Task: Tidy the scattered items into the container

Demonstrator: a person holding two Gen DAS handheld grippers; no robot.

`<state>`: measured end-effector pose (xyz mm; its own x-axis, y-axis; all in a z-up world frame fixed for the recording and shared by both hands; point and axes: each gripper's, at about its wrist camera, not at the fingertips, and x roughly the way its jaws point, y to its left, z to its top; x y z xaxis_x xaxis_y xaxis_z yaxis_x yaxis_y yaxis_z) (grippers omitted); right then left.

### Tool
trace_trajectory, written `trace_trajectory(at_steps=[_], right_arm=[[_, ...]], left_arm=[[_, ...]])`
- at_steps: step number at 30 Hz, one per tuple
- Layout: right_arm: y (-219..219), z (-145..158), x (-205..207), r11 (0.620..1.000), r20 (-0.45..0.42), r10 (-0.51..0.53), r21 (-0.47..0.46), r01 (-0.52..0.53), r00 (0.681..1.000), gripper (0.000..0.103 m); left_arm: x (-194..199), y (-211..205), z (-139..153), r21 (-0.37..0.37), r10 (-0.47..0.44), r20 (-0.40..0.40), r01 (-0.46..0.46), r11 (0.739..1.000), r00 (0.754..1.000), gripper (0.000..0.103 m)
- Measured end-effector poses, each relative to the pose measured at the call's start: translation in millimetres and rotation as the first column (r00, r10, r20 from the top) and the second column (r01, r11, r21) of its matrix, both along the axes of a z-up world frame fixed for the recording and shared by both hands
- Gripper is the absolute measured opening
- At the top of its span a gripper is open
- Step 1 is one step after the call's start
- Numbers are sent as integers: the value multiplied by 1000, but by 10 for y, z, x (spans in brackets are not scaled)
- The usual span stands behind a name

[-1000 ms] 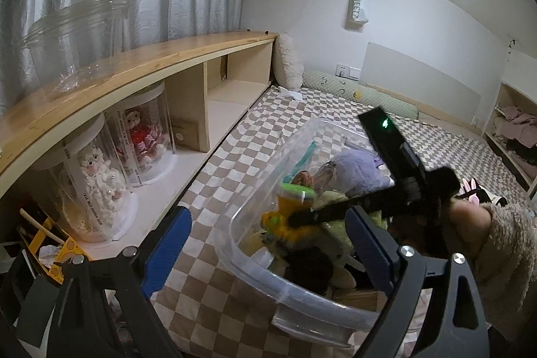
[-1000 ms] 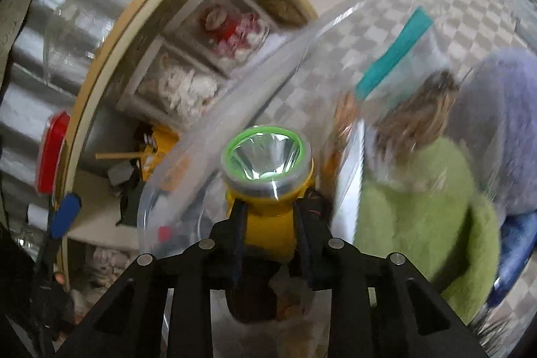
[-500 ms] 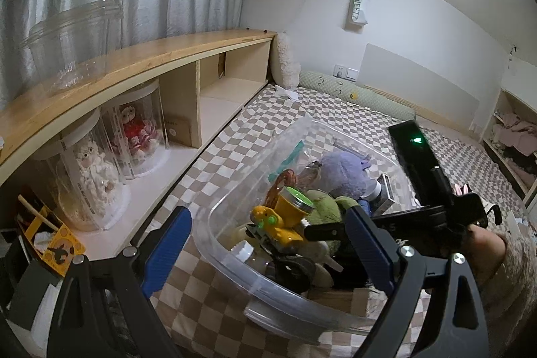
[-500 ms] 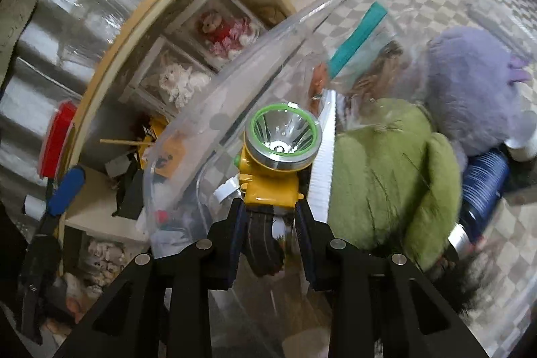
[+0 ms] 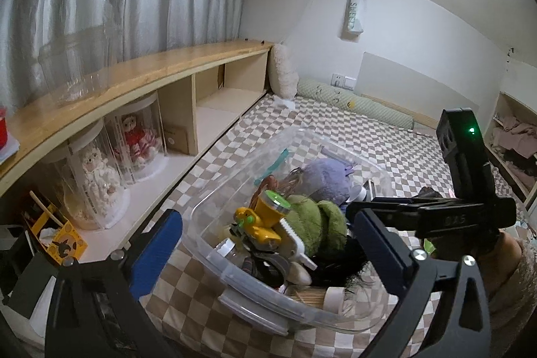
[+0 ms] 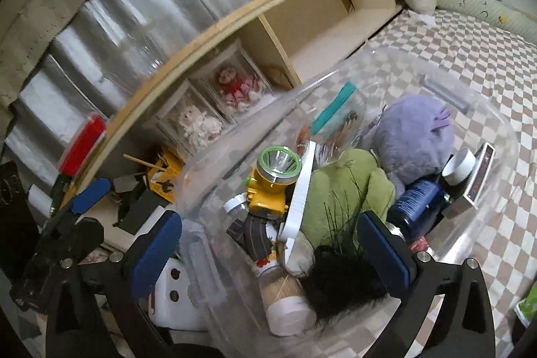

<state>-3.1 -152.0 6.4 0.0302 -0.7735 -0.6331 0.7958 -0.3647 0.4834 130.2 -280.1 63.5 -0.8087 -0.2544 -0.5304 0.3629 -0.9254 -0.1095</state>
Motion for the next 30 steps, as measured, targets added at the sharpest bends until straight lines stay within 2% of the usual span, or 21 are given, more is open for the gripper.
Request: trace_trajectory(at_steps=[14,23,30], right_arm=[[673,327,146,996,-44,-53,-69,50,998,103],[1195,516,169,987,-62,-113,-118,105,992,103],[1582,621,198,976,-57,-154,-162,143,986,103]], left_arm=[[90,483,211,-54,-48,-17,47,997,999,103],[95,800,279,-36,-86,-18,85,996,996,103],[66,1070,327,-60,-118,-22,116,991,993,103]])
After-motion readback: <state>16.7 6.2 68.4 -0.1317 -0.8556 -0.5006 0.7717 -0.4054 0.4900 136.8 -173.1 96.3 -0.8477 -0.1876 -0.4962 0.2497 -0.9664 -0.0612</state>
